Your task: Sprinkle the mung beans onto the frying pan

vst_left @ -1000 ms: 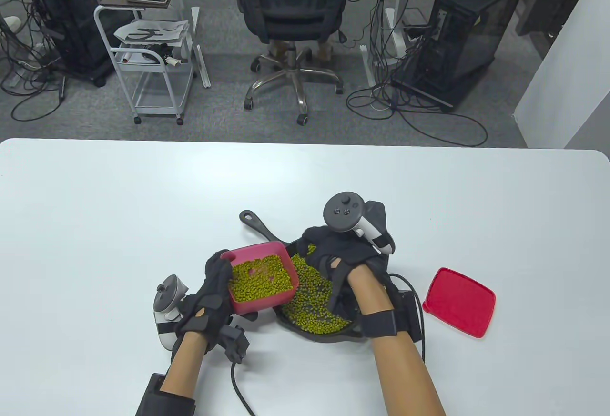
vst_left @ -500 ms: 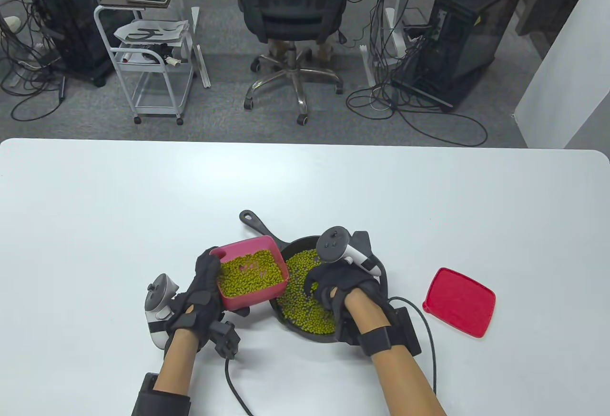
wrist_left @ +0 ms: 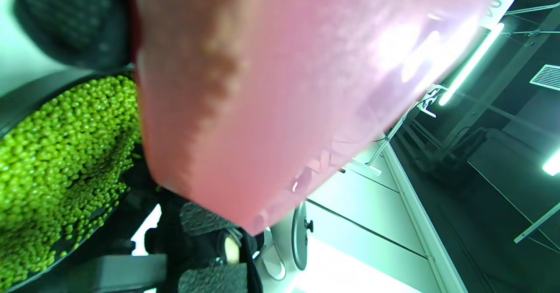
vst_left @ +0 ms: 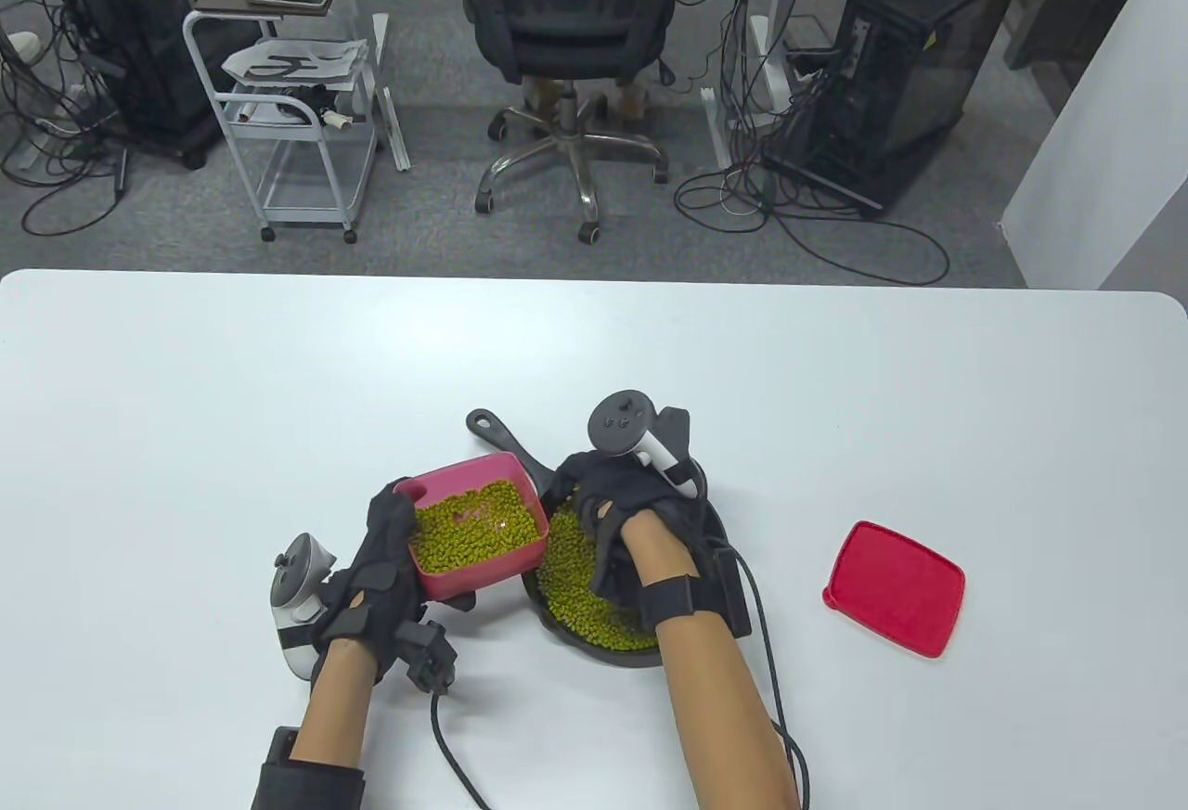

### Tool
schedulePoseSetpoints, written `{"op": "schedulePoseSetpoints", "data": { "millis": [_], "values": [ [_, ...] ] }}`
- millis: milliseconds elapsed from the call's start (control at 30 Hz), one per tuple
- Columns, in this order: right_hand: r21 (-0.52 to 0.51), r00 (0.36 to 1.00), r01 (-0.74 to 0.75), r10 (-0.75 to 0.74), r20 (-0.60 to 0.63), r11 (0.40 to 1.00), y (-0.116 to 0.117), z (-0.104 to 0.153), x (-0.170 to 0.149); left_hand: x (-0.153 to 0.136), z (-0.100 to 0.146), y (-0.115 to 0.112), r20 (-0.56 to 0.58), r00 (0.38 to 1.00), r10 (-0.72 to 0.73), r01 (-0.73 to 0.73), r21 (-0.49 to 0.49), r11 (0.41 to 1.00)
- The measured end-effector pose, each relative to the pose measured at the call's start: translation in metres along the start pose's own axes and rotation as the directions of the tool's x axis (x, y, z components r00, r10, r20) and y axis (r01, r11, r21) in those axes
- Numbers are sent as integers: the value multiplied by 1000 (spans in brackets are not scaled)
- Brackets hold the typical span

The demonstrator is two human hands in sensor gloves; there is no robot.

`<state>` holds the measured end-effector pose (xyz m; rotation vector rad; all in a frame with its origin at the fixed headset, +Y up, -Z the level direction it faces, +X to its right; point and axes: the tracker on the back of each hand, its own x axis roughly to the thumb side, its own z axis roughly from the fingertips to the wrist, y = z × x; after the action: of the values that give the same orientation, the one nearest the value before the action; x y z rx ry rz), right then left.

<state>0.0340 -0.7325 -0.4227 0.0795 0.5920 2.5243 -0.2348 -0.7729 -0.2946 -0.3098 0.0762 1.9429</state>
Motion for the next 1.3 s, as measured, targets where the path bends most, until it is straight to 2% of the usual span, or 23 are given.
{"op": "schedulePoseSetpoints", "data": {
  "millis": [200, 300, 467, 633, 767, 900, 1067, 1167, 1300],
  "values": [
    [-100, 995, -91, 86, -54, 991, -24, 4, -14, 0, -1, 1, 1, 1000, 0, 0, 2, 1000],
    [-91, 990, -124, 117, -74, 988, -31, 10, -24, 0, 0, 2, 0, 1000, -3, 3, 0, 1000],
    [-10, 985, -161, 160, -65, 987, -35, 25, -34, 0, -1, 2, -2, 1000, -12, 12, 0, 1000],
    [174, 991, -77, 95, -96, 982, -32, 37, -39, -2, -1, 1, -11, 999, -33, 33, -1, 999],
    [159, 998, -14, 24, -61, 987, -39, 45, -36, -3, -2, 0, -10, 999, -47, 47, -5, 999],
    [128, 999, 30, -34, 23, 991, -51, 61, -20, -5, -3, -2, -14, 998, -61, 61, -6, 998],
    [124, 974, 83, -107, 198, 989, -62, 88, 16, -8, -5, -7, -24, 995, -101, 101, -10, 995],
    [132, 955, 63, -98, 281, 989, -57, 99, 36, -9, -6, -12, -26, 991, -129, 129, -24, 991],
    [142, 927, -16, -38, 373, 990, -33, 105, 67, -10, -4, -19, -21, 990, -143, 142, -46, 989]
  ]
}}
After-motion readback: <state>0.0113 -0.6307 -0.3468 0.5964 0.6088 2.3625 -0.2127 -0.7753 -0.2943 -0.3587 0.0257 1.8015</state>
